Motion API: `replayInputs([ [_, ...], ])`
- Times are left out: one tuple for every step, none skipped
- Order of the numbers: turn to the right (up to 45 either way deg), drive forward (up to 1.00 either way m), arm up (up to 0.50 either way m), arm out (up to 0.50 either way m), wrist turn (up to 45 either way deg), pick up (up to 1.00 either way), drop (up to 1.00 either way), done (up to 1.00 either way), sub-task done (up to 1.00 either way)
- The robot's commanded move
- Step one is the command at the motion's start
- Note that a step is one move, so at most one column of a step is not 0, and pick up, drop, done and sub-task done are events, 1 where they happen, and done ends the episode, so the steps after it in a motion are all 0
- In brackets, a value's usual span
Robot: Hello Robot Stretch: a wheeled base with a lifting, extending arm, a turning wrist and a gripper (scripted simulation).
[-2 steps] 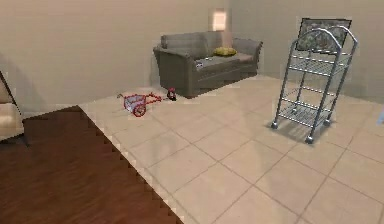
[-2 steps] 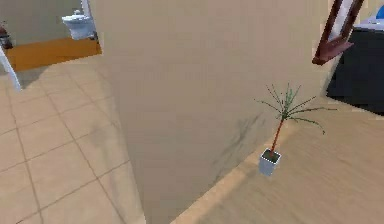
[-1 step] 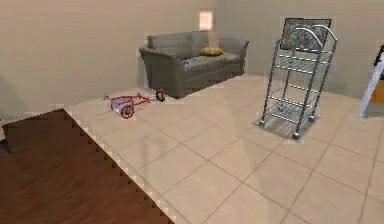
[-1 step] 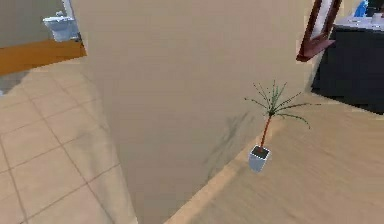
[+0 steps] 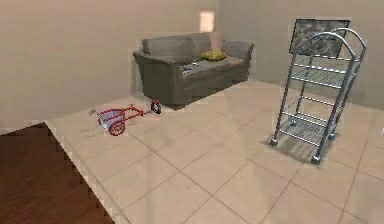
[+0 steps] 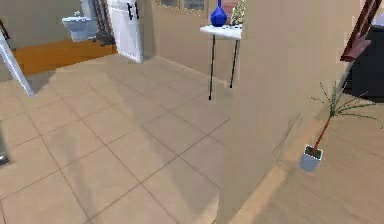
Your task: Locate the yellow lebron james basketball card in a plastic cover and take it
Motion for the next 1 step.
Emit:
replayInputs([
  [42.0, 0.00, 0.00, 0.00, 0.0, 0.00, 0.00, 0.00, 0.00],
])
